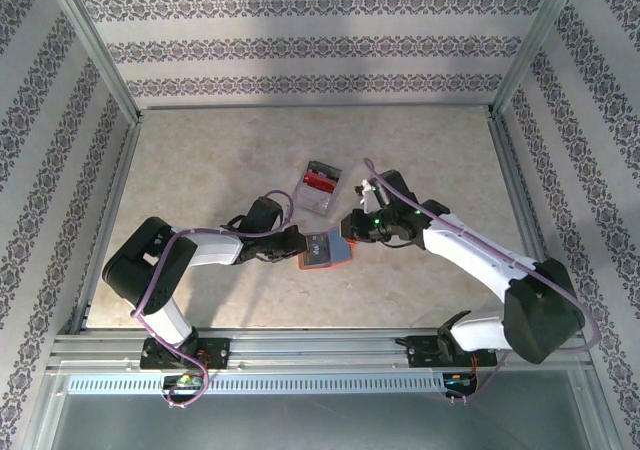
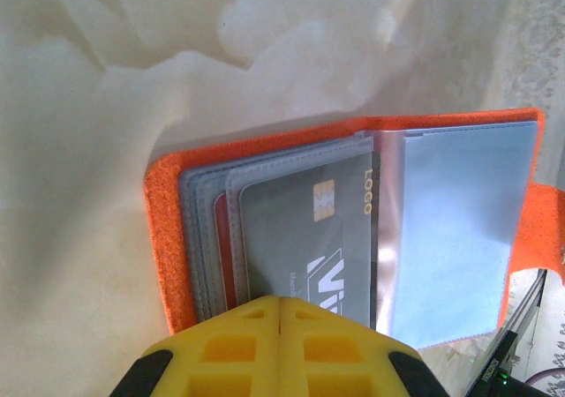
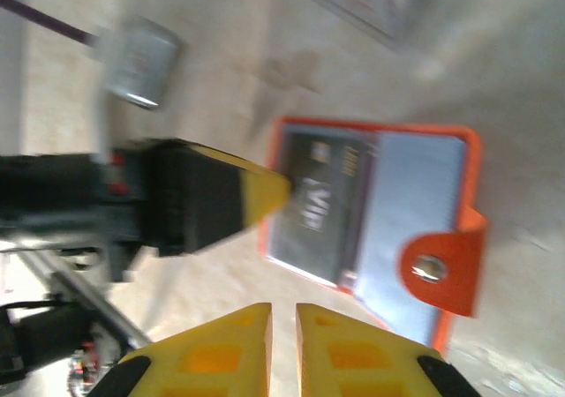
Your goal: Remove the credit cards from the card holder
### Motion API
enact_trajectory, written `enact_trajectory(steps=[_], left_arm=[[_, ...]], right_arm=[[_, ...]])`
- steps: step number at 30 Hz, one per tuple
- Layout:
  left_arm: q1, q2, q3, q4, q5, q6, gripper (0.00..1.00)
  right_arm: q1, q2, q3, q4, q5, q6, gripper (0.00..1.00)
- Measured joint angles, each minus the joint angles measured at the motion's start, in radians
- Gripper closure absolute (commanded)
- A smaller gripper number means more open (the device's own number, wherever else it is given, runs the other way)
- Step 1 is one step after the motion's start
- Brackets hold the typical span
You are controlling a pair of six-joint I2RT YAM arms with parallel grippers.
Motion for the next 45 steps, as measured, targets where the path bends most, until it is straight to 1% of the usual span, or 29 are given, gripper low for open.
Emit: enact_trajectory(steps=[3,7,9,13,19,24,26,28,36,45], left_arm=[[0.0,0.0,-0.001,0.001,0.0,0.0,0.94],[0.0,0.0,-0.001,0.001,0.0,0.0,0.94],[0.0,0.0,-0.001,0.001,0.0,0.0,0.94],[0.0,0.0,-0.001,0.001,0.0,0.003,0.94],[0.0,0.0,-0.001,0.001,0.0,0.004,0.94],[0.0,0.0,-0.001,0.001,0.0,0.004,0.94],[0.0,0.0,-0.001,0.001,0.0,0.004,0.94],[0.0,0.0,-0.001,0.001,0.0,0.004,0.94],[0.0,0.0,-0.001,0.001,0.0,0.008,0.94],[0.0,0.0,-0.001,0.001,0.0,0.008,0.94]], right_arm=[[0.043,0.026,0.033,0.047,-0.034,0.033,0.95],[0.1,0.129,0.033,0.142,-0.051,0.091,0.95],[0.106,0.182,0.025,0.187,-0.055,0.116,0.95],[0.09,0.277,-0.002,0.26,-0.07,0.145,0.93],[0.034,0.358,-0.05,0.292,-0.091,0.144,0.91],[0.01,0.379,-0.063,0.296,-0.092,0.136,0.9],[0.009,0.38,-0.067,0.298,-0.092,0.132,0.86],[0.008,0.386,-0.068,0.303,-0.099,0.126,0.85],[-0.018,0.407,-0.099,0.373,-0.166,0.116,0.82],[-0.031,0.419,-0.126,0.428,-0.198,0.111,0.81]])
